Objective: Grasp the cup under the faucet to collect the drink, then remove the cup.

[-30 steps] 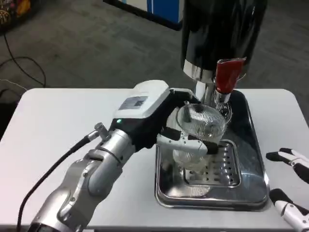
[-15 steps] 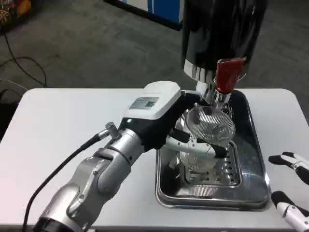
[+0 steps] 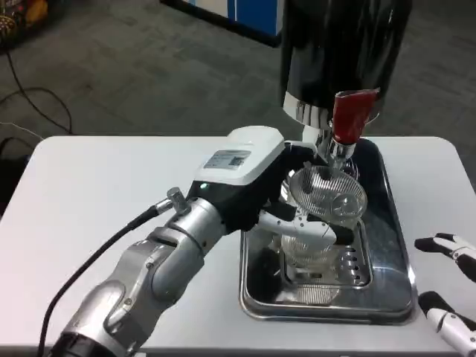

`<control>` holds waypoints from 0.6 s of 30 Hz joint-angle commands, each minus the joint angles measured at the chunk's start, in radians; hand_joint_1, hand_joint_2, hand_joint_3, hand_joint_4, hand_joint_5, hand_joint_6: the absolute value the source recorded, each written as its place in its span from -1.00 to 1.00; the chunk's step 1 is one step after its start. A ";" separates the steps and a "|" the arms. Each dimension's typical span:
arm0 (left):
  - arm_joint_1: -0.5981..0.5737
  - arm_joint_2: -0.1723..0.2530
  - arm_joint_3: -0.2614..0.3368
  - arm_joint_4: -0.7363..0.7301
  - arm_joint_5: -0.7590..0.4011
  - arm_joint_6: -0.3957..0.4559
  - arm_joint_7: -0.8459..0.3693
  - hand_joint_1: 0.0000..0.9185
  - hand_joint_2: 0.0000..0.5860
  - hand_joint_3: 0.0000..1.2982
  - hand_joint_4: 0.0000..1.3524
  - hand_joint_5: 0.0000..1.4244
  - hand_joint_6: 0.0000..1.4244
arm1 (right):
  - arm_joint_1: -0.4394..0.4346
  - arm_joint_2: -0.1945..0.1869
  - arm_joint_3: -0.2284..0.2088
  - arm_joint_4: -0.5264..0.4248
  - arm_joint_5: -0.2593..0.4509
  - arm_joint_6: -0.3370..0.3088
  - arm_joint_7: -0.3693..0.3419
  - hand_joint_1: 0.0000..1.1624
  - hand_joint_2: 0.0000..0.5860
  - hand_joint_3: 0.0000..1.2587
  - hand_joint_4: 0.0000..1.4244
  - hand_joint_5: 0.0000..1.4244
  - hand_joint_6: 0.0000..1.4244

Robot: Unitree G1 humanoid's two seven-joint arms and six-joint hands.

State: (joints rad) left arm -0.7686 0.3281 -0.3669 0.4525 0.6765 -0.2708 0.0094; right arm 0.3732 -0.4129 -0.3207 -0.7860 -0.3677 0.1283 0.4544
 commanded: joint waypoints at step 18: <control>0.016 0.055 0.004 -0.053 0.009 0.007 -0.014 -0.59 -0.74 0.05 -0.32 -0.11 0.41 | -0.025 -0.009 0.018 0.018 0.016 0.033 -0.008 -0.41 0.55 -0.72 -0.91 -0.85 -1.00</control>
State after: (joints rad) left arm -0.7583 0.3756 -0.3676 0.4222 0.6787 -0.2643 -0.0062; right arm 0.3531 -0.4128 -0.3060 -0.7770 -0.3633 0.1496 0.4543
